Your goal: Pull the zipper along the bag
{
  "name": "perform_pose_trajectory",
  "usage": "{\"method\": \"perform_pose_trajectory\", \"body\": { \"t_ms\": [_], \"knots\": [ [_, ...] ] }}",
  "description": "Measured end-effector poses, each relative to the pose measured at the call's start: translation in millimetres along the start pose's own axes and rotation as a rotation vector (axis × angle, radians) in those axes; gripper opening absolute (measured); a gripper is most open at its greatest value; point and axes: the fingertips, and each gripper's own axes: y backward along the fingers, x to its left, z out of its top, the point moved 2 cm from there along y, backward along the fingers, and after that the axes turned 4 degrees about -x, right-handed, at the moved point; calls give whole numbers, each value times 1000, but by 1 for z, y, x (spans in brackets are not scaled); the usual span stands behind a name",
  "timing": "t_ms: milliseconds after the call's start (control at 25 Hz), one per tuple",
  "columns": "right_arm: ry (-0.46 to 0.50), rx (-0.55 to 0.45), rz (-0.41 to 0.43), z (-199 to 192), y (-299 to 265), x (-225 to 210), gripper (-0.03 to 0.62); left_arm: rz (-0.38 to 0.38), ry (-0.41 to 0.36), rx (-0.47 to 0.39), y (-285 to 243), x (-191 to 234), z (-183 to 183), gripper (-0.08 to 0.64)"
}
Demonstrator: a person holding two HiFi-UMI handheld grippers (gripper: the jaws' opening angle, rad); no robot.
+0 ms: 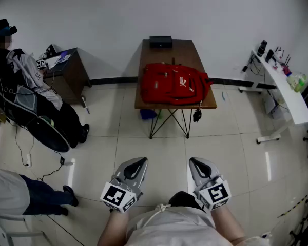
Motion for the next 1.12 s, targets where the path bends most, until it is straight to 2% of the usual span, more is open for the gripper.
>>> {"method": "perform_pose_trajectory", "body": {
  "t_ms": [200,440,640,1120],
  "knots": [
    [-50,-16,12,1,-26,-9,5,14,16,-4,-9,22,-3,6],
    [-72,-19,21,-3,-70,-43,5,28,18,-2,-46,57,-8,6],
    [-122,-29,23,-4,-126,-96,5,33,21,15,-101,94,-13,6],
    [-82,-11,80,18,-277,-248,5,58,28,7,-276,204,-1,6]
  ]
}}
